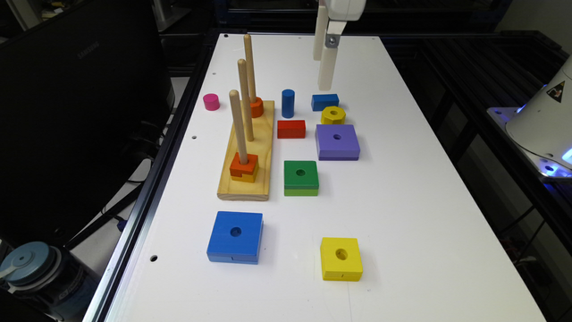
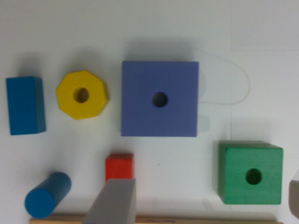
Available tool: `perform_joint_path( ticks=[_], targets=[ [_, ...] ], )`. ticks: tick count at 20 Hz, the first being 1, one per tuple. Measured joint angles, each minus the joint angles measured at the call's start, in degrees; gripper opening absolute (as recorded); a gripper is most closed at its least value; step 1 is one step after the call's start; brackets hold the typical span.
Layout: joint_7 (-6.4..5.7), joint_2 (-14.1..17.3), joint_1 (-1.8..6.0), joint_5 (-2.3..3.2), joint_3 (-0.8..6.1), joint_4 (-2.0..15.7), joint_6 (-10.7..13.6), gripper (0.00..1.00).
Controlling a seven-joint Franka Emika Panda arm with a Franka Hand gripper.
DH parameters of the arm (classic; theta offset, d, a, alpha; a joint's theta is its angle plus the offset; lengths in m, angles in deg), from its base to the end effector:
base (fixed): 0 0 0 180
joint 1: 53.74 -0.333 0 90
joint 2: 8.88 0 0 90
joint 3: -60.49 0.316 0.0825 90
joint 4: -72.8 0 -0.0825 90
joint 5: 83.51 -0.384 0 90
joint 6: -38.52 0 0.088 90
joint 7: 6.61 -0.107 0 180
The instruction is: Pick up green block.
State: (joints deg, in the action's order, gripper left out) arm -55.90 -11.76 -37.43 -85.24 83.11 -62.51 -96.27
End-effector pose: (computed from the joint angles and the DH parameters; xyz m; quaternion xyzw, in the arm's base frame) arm 0.4949 0.0552 0.3493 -0.9264 0.3760 -0.0160 0.0099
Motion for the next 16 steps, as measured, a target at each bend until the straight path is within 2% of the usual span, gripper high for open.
perform_joint_path(
  ticks=[3,6,7,10,12,14,16],
  targets=[
    [-1.08,0.0,0.01,0.00,1.04,0.11,0.0,1.00],
    [-1.26,0.1,0.01,0.00,1.22,0.16,0.0,1.00],
    [-1.47,0.2,-0.03,-0.05,1.47,0.26,0.0,1.00],
    [-4.17,0.9,-0.03,0.08,4.05,1.09,0.0,1.00],
    [-5.45,1.2,0.00,0.19,5.26,1.52,0.0,1.00],
    [-6.11,1.4,0.01,0.24,5.92,1.76,0.0,1.00],
    [-6.48,1.6,0.01,0.24,6.28,2.05,0.0,1.00]
  ],
)
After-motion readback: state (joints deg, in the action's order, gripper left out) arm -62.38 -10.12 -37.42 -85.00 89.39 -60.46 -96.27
